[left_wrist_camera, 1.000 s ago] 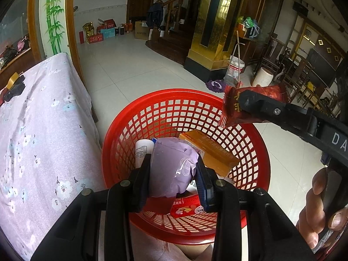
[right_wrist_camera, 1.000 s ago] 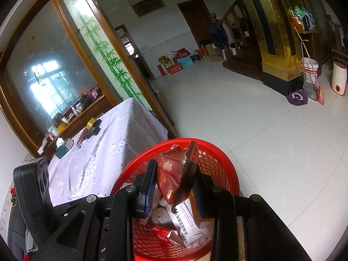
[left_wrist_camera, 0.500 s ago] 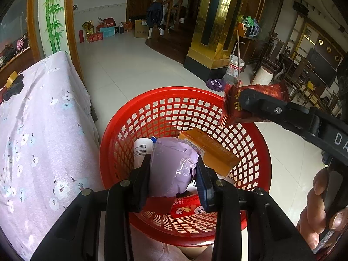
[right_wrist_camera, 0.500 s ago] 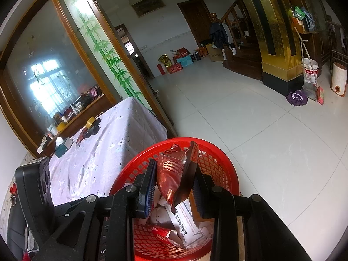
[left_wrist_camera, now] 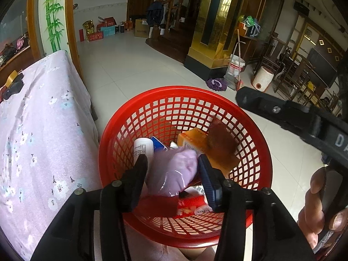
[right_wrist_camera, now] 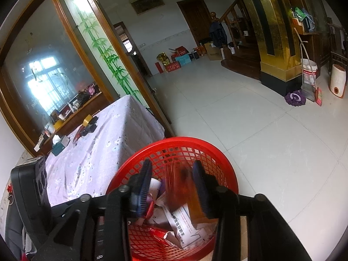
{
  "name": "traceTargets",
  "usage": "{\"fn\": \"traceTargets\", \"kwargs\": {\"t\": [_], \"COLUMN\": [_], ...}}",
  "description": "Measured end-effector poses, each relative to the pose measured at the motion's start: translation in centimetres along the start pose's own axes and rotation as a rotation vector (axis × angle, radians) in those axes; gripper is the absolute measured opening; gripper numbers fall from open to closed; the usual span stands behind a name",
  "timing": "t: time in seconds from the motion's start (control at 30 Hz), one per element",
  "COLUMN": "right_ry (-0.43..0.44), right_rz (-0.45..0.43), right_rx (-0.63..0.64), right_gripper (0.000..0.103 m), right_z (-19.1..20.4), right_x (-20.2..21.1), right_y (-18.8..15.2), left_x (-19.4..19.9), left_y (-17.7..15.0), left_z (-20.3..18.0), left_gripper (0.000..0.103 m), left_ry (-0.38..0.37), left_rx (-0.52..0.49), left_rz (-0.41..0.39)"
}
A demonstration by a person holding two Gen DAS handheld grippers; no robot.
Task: Collect trash
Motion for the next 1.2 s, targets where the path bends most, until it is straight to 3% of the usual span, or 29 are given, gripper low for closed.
{"fn": "traceTargets", "kwargs": {"t": [0.2,0.23,0.37,0.43,0.63,0.73,0.9,1.03,1.2], "right_ry": [-0.021,-0.032,-0.135,-0.185,-0.353,-0.434,-0.469,-0.502,-0.477], "right_rz": [-0.026,-0.033,-0.071,-0.085,-0.112,-0.111,-0.114,-0.120,-0.134], "right_rx": [-0.002,-0.002,0.011,0.022,0.075,0.114,0.172,0.251,0.274], "right_gripper": [0.051,0.052,0.077,0.080,0.092,0.098,0.098,0.099,0.099], "right_z": [-0.5,-0.5,-0.5,-0.2,2.2,3.6,5.9,8.4,11.2], "right_x": [1.5,1.9,4.5,5.8,9.6,11.0,12.5,12.8,12.9], "right_y": [0.1,0.2,0.0,-0.4,-3.7,-5.9,-8.5,-9.4,-9.3], "left_x": [0.9,1.5,4.8,7.1,13.1,15.3,17.6,19.1,21.2], "left_y": [0.0,0.0,-0.1,-0.5,-2.9,-4.5,-8.1,-10.8,-13.1], "left_z": [0.5,0.7,1.5,2.0,3.8,5.0,7.2,9.1,10.5], "left_gripper": [0.050,0.053,0.070,0.082,0.094,0.096,0.097,0.097,0.098], "left_ry": [0.004,0.007,0.056,0.096,0.184,0.235,0.315,0.433,0.423], "left_rx": [0.011,0.013,0.005,-0.006,-0.031,-0.037,-0.020,-0.005,0.032], "left_rz": [-0.014,-0.025,-0.121,-0.174,-0.278,-0.310,-0.316,-0.328,-0.335]}}
Point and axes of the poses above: each gripper's, at about its wrist camera, not at the fingertips, and x roughly against the way its jaws point, z to its left, y to its top, the point moved 5 cm from there along -x, roughly the way its jaws point, and after that the axes turned 7 degrees about x, right-handed, at the moved point
